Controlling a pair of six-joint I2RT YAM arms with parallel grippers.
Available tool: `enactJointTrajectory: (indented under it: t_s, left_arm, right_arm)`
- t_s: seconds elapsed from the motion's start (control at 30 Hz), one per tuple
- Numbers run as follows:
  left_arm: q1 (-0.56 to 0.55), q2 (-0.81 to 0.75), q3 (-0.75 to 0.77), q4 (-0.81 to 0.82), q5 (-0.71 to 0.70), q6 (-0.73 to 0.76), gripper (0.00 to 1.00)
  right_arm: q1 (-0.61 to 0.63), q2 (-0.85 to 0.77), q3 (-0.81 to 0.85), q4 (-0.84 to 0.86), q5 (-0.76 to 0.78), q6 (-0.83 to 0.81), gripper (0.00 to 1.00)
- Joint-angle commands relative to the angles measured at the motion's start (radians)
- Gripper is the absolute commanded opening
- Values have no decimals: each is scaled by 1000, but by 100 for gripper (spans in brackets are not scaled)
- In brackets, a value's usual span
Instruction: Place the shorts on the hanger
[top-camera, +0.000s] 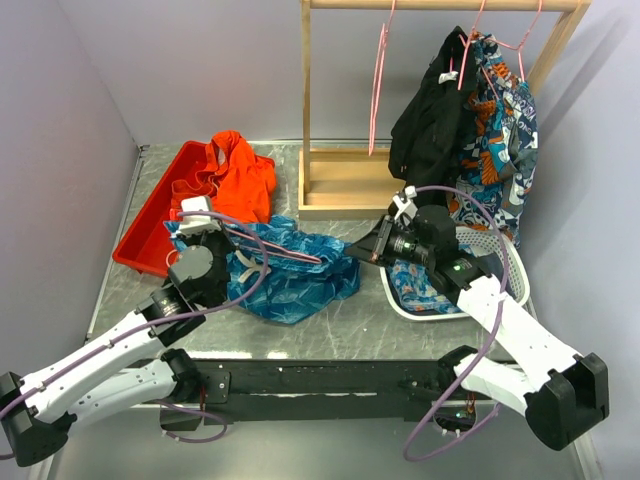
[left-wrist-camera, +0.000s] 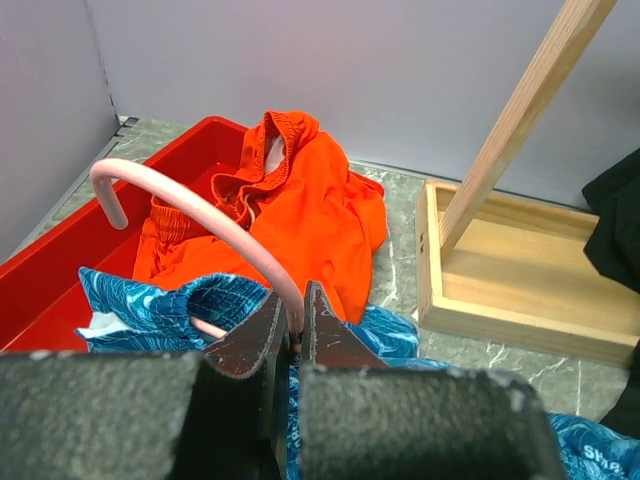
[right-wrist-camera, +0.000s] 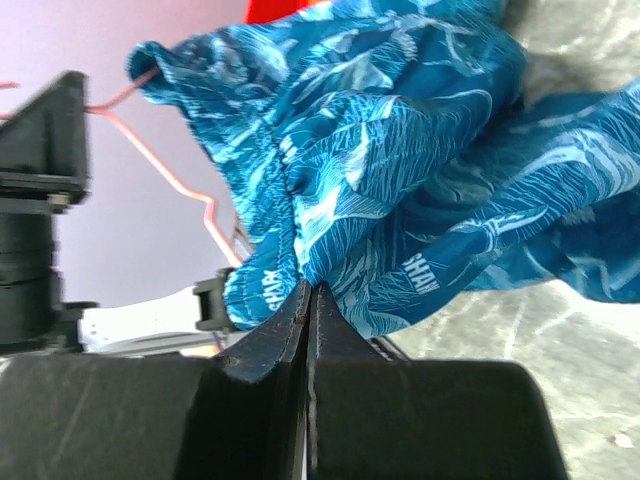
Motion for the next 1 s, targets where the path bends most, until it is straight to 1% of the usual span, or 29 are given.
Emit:
enactJointTrajectory:
  t_s: [0.0, 0.13, 0.23, 0.37, 0.47, 0.5, 0.53, 0.67, 0.7, 0.8, 0.87, 0.97]
  left_arm:
    - [-3, 22, 43, 56, -62, -2, 1]
    - [-36, 48, 51, 100, -49, -12, 1]
    - [-63, 68, 54, 154, -57, 5, 1]
    - [-69, 111, 57, 198, -113, 24, 1]
    - [-69, 107, 53, 217, -141, 20, 1]
    - [-69, 102, 54, 218, -188, 20, 1]
    - [-66, 98, 54, 217, -206, 22, 1]
    - [-40, 52, 51, 196, -249, 19, 1]
    - [-34, 47, 53, 177, -247, 4, 1]
    - [-26, 35, 59, 155, -154, -21, 1]
    - [-29, 57, 82, 139, -93, -32, 1]
    - [-58, 105, 121, 129, -65, -27, 1]
  right_arm:
    - [-2, -44, 77, 26, -24, 81, 0]
    - [19, -29, 135, 34, -24, 137, 0]
    - [51, 3, 210, 23, -27, 153, 0]
    - [119, 9, 310, -35, 51, 133, 0]
    - [126, -11, 307, -46, 65, 139, 0]
    - [128, -20, 304, -70, 93, 133, 0]
    - [122, -32, 304, -89, 108, 112, 0]
    - [90, -69, 232, -95, 102, 110, 0]
    - [88, -73, 220, -83, 99, 114, 0]
    - [91, -69, 201, -37, 72, 150, 0]
    - [112, -40, 247, -41, 54, 153, 0]
    - [158, -6, 362, -96, 114, 133, 0]
